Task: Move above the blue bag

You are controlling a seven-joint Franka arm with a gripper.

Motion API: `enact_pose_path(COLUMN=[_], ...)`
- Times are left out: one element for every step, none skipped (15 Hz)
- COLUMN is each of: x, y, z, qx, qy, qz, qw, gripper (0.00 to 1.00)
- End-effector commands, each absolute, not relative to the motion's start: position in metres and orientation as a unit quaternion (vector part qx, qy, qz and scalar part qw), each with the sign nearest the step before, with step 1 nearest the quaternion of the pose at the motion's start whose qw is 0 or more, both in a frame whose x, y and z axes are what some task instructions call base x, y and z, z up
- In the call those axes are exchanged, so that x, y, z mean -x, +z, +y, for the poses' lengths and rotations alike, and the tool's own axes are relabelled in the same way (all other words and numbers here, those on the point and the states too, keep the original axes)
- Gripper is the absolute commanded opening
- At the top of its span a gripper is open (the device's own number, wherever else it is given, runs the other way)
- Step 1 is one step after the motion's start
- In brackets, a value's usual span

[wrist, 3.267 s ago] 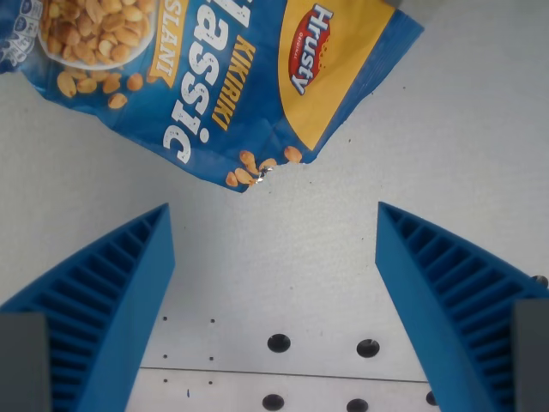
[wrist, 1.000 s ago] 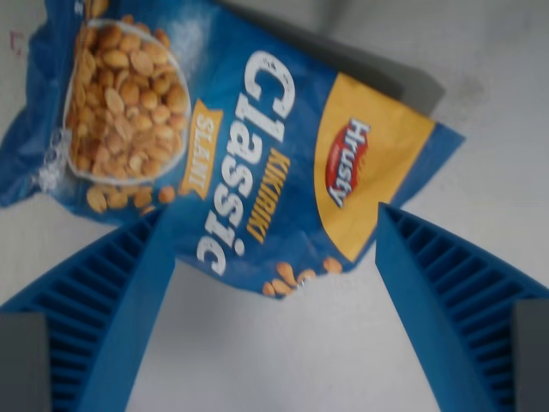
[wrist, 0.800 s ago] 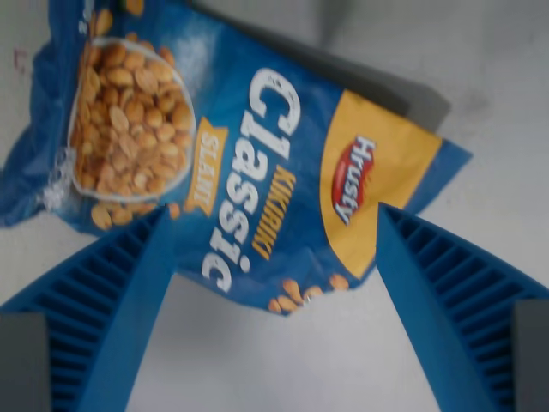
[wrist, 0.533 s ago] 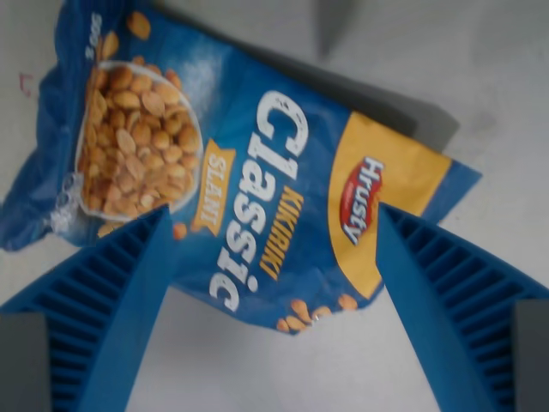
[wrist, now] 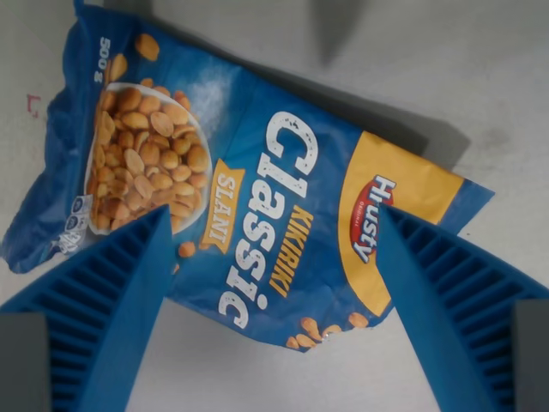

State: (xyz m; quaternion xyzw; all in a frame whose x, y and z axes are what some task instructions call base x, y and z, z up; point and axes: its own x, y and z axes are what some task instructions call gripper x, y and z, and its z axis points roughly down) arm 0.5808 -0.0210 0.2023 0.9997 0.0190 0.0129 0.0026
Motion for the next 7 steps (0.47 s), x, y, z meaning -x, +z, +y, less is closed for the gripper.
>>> enact_pose_path(x=[-0.5917,-0.5923,-0.5929,-0.5934,-0.5937,-0.5939,-0.5939], y=[0.2002,0.1998,0.1995,0.1994,0.1993,0.1993,0.1993], z=[-0.0176,-0.0175,-0.0173,-0.0172,-0.0171,-0.017,-0.017], qx=[-1.0,-1.0,-1.0,-1.0,-1.0,-1.0,-1.0], qy=[0.006,0.005,0.004,0.003,0.002,0.001,0.001], qz=[0.007,0.007,0.007,0.007,0.008,0.007,0.007], qw=[0.004,0.004,0.003,0.003,0.003,0.003,0.003], gripper=[1.0,1.0,1.0,1.0,1.0,1.0,1.0])
